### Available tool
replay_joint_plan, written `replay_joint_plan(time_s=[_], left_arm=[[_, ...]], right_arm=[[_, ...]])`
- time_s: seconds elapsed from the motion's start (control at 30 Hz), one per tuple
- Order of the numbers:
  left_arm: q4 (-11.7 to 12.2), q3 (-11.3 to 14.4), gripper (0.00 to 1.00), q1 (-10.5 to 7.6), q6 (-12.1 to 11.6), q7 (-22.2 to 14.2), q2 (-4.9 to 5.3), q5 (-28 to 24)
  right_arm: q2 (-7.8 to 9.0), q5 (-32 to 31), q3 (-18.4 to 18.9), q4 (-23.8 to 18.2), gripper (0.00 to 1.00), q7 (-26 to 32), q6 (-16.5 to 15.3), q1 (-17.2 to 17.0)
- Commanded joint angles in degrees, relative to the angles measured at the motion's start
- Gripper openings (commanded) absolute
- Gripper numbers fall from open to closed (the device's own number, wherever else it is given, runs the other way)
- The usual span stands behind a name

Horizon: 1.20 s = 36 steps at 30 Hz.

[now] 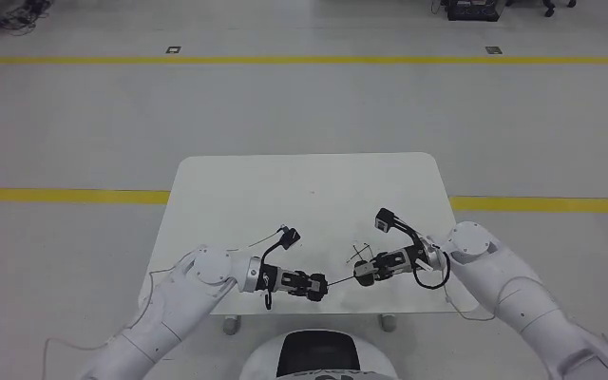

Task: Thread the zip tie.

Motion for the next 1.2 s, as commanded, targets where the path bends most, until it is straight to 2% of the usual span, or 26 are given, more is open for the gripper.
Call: replay_joint_plan(time_s=[0.0, 0.43, 1.1, 1.17], left_arm=[[0.02, 0.15, 0.00, -0.07, -0.05, 0.12, 0.08, -0.10], [0.12, 0.91, 0.00, -0.46, -0.08, 1.37, 0.59, -0.86], [0.24, 2.26, 0.00, -1.30, -0.33, 1.96, 1.25, -1.50], [0.20, 2.41, 0.00, -1.38, -0.36, 2.00, 1.30, -1.43]], right_arm=[[0.02, -0.02, -0.18, 0.01, 0.15, 0.00, 0.00, 0.09], [0.24, -0.20, -0.68, -0.41, 0.16, 0.00, 0.00, 0.27], [0.44, -0.02, -0.30, -0.40, 0.13, 0.00, 0.00, 0.02], [0.44, 0.00, -0.31, -0.39, 0.10, 0.00, 0.00, 0.02]])
